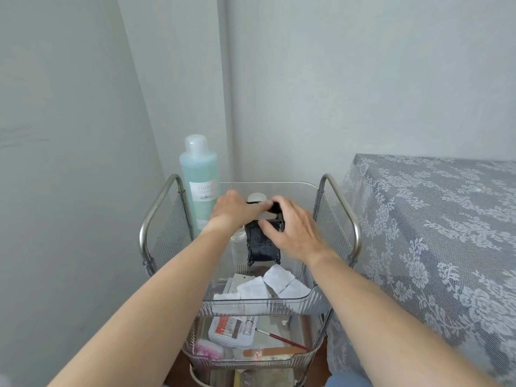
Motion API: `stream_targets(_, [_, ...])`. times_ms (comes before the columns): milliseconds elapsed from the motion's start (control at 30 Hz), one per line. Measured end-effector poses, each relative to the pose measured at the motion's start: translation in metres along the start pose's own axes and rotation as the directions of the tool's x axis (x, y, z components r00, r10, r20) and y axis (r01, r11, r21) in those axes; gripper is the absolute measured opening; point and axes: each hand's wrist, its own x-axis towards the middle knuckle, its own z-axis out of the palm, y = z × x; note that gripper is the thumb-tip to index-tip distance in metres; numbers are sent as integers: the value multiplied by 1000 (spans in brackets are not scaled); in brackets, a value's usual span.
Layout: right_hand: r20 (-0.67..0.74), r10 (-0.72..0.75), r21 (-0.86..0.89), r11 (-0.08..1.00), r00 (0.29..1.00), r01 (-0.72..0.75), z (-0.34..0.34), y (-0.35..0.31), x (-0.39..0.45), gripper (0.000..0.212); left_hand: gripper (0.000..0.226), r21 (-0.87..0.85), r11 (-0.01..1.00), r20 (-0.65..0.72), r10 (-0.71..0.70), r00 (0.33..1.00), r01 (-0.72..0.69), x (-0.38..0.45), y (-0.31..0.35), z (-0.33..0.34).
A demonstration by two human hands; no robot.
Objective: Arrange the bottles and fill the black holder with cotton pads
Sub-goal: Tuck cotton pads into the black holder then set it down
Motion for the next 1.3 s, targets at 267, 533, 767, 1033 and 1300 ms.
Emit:
stream_targets(267, [-34, 21, -21, 1000, 999, -22, -1, 3, 3, 45, 26, 66, 965, 319, -263, 910, 255, -29, -32, 6])
stream_targets(533, [-42, 28, 7, 1000, 999, -28, 3, 0, -3, 45, 42, 272, 962, 344, -83, 935, -14, -49, -45, 80])
stream_targets(767, [-24, 51, 12, 999, 998, -51, -1, 4, -3, 46, 26, 103, 984, 405, 91, 910, -145, -49, -32, 72])
stream_targets(1033, [-68, 69, 80, 995, 995, -63, 1, 3, 0, 36, 15, -164, 938, 380, 344, 858, -304, -44, -19, 0])
stream_targets(1300, [-173, -8, 32, 999, 985, 14, 0, 2, 0, 24, 24, -354, 890, 184, 368, 912, -288, -20, -5, -30])
